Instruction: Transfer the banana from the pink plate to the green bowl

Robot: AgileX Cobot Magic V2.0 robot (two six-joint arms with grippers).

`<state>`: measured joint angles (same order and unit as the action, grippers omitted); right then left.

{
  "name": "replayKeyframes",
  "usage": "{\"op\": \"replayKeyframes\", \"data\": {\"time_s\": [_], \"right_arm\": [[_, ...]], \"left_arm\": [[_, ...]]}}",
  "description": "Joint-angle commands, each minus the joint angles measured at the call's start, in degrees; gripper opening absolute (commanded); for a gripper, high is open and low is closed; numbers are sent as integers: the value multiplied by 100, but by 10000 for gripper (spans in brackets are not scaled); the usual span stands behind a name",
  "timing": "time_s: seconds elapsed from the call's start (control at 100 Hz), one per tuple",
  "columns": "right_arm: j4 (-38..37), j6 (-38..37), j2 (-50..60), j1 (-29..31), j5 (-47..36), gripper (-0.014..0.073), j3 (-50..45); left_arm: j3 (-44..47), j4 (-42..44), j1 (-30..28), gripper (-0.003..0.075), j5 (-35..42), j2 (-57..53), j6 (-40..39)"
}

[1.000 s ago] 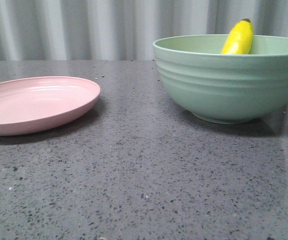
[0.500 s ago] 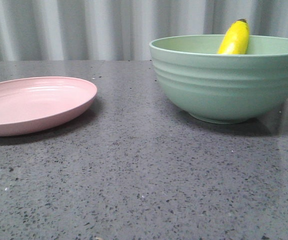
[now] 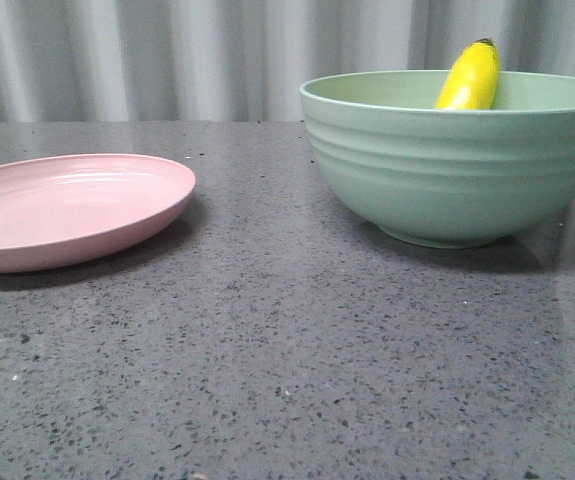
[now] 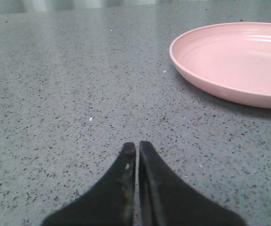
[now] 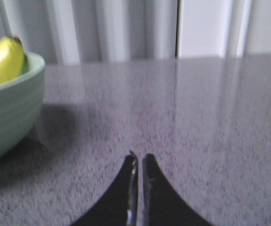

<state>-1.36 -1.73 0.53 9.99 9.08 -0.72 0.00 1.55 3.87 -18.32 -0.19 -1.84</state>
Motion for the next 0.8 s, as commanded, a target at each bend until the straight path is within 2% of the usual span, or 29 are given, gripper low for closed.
{"op": "replayKeyframes", "data": {"time_s": [0.0,0.18,0.79], "right_arm": [[-61,-16,135,37,9,-64,-117],[-97,20,135,37,767,-64,-117],[-97,20,135,37,767,-64,-117]], "left_arm": [[63,-5,-16,-20,355,-167,-48],[63,-5,-16,-20,355,-167,-48],[63,-5,-16,-20,355,-167,-48]]}}
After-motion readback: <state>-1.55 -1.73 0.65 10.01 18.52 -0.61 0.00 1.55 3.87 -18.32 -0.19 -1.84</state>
